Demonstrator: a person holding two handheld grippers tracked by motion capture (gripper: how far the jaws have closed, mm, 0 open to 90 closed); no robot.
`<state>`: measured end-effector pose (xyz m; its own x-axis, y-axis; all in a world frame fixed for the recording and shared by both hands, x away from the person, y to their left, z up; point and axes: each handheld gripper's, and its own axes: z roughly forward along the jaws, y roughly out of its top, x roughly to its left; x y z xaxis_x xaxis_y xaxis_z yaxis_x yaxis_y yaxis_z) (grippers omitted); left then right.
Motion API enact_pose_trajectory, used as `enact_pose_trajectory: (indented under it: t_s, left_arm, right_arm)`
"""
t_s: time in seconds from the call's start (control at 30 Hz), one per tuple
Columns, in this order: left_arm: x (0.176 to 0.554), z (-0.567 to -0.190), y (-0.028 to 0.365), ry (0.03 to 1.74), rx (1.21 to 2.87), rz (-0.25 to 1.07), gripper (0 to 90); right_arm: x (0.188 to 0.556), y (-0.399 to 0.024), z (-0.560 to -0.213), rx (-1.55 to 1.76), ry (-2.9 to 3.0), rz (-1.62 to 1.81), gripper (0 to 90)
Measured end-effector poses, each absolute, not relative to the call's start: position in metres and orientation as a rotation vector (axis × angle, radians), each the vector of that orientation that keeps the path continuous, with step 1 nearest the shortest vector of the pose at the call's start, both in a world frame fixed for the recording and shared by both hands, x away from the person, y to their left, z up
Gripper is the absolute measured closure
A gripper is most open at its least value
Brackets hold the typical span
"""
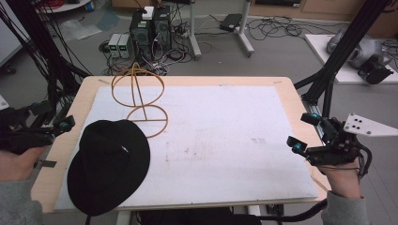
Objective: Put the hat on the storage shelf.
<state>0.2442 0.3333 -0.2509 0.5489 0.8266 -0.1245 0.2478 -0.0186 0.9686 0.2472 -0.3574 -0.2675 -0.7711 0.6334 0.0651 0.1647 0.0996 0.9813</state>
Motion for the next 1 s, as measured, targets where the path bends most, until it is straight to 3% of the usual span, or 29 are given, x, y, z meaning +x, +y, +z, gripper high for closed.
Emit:
enact_pose_trajectory:
  t_s: [1.0]
  left_arm:
    - [0.273,-0.328,0.329,1.109,1.639,0.492,2.0]
  right_arm:
    - [0.248,-0.356,-0.269,0.786,2.027,1.708,3.1]
